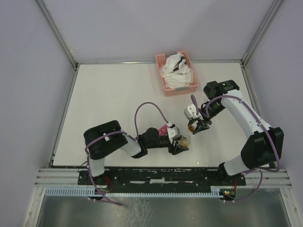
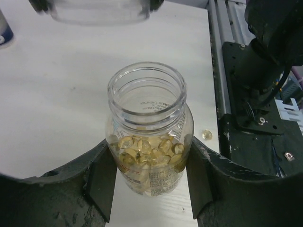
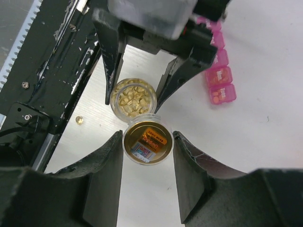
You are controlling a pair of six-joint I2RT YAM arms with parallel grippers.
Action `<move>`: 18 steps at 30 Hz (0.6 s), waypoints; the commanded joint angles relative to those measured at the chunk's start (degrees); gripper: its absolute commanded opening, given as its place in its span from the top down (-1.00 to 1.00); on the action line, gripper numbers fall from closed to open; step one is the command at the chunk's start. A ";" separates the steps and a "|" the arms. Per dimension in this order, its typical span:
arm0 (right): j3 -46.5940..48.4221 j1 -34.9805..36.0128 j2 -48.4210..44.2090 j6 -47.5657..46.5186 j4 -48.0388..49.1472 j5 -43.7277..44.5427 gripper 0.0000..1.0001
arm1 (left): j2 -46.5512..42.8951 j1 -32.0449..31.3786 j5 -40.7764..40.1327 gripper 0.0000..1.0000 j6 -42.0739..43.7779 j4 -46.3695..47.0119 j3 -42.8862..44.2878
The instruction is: Sort the pills into containers
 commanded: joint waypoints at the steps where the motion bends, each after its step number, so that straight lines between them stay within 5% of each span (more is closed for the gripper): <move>1: 3.83 1.00 -1.83 -3.80 -7.15 -4.00 0.62 | -3.30 1.01 6.96 0.57 -3.37 -7.52 3.14; 18: 0.23 7.09 0.82 1.44 -3.61 -3.11 0.59 | -8.63 1.34 6.15 0.60 -2.20 -13.89 3.91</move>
